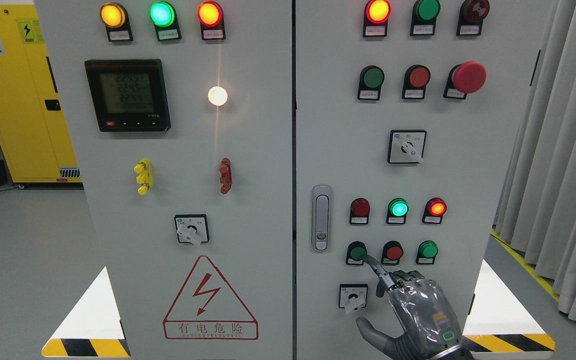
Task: Press green start button
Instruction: 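Raise the right hand toward the lower row of push buttons, then press the lower-row push button with the right hand's index finger, then withdraw the right hand downward away from the buttons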
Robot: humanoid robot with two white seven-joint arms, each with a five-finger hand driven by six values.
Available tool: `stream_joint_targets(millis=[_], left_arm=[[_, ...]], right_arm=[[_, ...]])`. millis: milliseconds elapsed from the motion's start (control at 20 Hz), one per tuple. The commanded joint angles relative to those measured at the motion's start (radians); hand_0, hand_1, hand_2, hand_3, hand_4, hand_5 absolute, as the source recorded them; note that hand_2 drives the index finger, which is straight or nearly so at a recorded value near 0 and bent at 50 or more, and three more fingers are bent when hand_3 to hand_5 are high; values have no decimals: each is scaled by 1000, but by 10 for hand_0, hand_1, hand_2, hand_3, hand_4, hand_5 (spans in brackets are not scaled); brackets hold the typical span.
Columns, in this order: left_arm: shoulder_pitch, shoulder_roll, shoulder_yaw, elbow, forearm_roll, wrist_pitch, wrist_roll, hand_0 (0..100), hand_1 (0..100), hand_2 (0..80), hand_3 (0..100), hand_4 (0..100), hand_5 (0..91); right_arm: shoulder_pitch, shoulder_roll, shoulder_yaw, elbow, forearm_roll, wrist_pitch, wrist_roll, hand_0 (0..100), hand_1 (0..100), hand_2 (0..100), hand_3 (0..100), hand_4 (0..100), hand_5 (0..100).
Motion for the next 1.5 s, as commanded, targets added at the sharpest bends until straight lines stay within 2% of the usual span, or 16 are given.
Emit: stream_joint_targets(millis=[0,950,1150,1450], left_arm=[[0,0,0,-31,0,1,-1,120,556,0,0,0,0],[0,0,0,-31,0,1,1,120,556,0,0,0,0],[0,0,0,-31,0,1,-1,120,556,0,0,0,0],[0,0,0,-31,0,1,-1,120,556,0,0,0,0]], right_arm=[[-9,2,8,13,0,0,0,280,628,35,603,630,480],[-47,9,20,73,2,8,1,280,628,34,594,624,471],[-30,19,9,41,-6,5,-3,281,629,34,592,623,471],[74,20,-18,-70,-24,-1,-20,288,614,34,573,598,434]])
